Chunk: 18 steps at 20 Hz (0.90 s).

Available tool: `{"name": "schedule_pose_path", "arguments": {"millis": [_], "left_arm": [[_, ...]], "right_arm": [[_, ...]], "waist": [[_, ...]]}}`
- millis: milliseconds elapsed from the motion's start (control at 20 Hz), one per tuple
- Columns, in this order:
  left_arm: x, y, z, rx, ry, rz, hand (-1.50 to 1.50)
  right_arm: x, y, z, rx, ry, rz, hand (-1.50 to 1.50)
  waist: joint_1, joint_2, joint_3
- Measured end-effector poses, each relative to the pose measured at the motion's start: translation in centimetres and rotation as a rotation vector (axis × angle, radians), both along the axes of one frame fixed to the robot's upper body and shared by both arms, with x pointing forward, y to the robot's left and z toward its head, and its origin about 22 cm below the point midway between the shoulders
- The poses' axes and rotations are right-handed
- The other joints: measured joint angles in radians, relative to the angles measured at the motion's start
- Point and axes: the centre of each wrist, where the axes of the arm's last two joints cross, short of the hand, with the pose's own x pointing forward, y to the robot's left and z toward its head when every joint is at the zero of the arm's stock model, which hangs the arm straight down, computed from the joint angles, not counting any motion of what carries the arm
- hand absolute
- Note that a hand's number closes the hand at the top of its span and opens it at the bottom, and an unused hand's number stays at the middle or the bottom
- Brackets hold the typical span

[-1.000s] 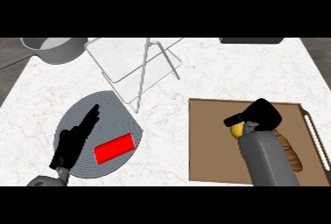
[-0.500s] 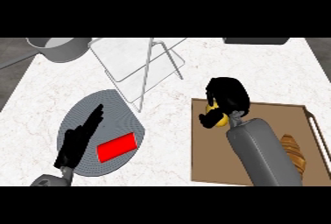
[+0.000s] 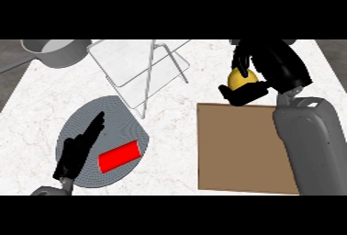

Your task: Pick the lemon from the tray and place it in the tiered shelf

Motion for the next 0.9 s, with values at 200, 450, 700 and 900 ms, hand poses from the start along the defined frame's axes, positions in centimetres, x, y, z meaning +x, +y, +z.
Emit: {"name": "schedule_pose_path", "arguments": {"millis": [200,450,700,900], "left_arm": [[0.1,-0.4,0.3,-0.003,-0.007,-0.002,0.00],[0.8,-0.1,0.6,0.003,-0.012,-0.015,0.00],[1.0,-0.6,0.8,0.000,-0.014,-0.025,0.00],[0.9,-0.8,0.8,0.005,-0.020,-0.034,0.00]], "right_arm": [[1.3,0.5,3.5,0.084,-0.040,0.006,1.50],[3.8,3.3,7.0,0.110,-0.079,-0.017,1.50],[6.5,6.5,8.7,0.115,-0.101,-0.055,1.50],[8.6,7.7,9.1,0.114,-0.102,-0.060,1.50]], "waist": [[0.005,0.001,0.000],[0.014,0.005,-0.001],[0.026,0.009,-0.001],[0.037,0.014,-0.001]]}}
